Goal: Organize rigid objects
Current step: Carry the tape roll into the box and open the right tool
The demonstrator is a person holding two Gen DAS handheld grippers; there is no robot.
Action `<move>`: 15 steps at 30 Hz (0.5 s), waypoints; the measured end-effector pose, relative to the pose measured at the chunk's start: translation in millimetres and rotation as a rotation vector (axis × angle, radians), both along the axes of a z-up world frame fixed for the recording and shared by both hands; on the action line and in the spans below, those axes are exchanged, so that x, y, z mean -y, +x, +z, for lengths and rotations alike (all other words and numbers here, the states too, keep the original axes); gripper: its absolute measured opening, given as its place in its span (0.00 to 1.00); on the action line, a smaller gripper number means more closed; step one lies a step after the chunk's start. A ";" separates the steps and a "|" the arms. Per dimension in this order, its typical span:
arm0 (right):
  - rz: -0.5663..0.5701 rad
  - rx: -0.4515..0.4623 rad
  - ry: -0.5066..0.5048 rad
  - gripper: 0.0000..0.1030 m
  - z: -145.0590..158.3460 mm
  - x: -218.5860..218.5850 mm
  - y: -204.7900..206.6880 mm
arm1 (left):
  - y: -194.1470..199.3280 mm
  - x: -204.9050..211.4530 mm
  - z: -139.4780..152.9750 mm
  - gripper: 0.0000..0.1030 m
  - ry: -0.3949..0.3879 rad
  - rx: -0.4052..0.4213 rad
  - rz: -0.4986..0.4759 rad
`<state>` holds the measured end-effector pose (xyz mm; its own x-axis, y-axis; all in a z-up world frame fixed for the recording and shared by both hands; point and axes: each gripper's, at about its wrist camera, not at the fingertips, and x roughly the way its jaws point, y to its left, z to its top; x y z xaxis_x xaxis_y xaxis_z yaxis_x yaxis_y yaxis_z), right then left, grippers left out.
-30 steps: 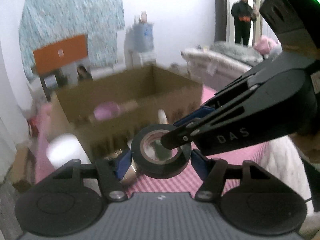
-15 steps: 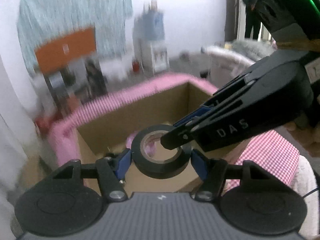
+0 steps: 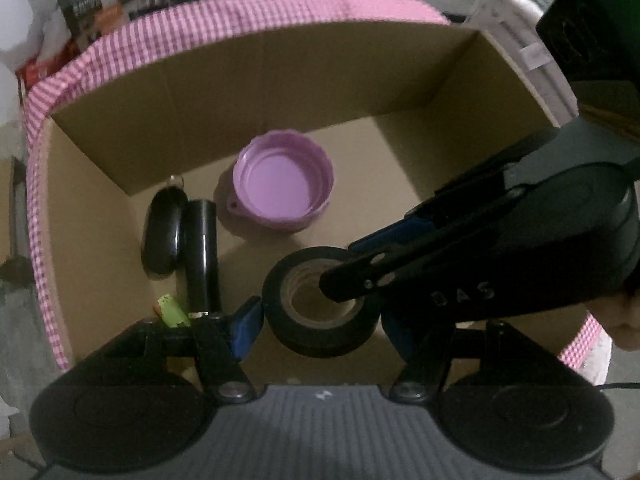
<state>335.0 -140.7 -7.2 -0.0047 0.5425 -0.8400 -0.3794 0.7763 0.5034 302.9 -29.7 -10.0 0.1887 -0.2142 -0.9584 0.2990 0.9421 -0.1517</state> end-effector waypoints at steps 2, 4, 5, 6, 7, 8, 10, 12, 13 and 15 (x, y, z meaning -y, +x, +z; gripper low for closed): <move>0.013 -0.020 -0.005 0.25 -7.0 -2.3 3.7 | 3.6 1.1 -5.0 0.64 0.011 -0.019 -0.002; 0.017 -0.040 -0.004 0.28 -12.3 -3.9 6.2 | 9.1 0.6 -8.5 0.64 0.017 -0.036 0.003; 0.018 -0.051 -0.002 0.30 -14.4 -5.0 7.1 | 10.2 0.9 -9.9 0.64 0.020 -0.040 0.005; 0.017 -0.061 0.000 0.31 -16.2 -5.4 8.6 | 10.4 1.4 -10.5 0.65 0.028 -0.038 0.005; 0.015 -0.067 0.004 0.32 -17.0 -5.9 8.7 | 10.5 1.9 -10.7 0.65 0.039 -0.034 0.004; 0.013 -0.067 0.008 0.34 -18.1 -5.9 9.8 | 10.7 2.2 -10.3 0.66 0.048 -0.028 0.003; 0.001 -0.071 0.032 0.40 -17.6 -4.1 12.4 | 10.2 1.2 -7.1 0.70 0.050 -0.015 0.006; -0.012 -0.068 0.062 0.48 -18.0 -2.7 16.0 | 8.0 -0.4 -1.4 0.72 0.043 0.001 0.011; -0.021 -0.067 0.072 0.52 -15.9 -0.4 15.8 | 8.2 -1.1 1.3 0.72 0.043 0.011 0.015; -0.043 -0.059 0.092 0.52 -9.7 5.1 15.2 | 4.1 -3.4 8.4 0.73 0.049 0.038 0.025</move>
<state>350.3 -145.8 -16.9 -0.0276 0.6184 -0.7854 -0.3142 0.7405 0.5941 307.0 -26.3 -1.6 0.2297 -0.1615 -0.9598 0.2798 0.9555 -0.0938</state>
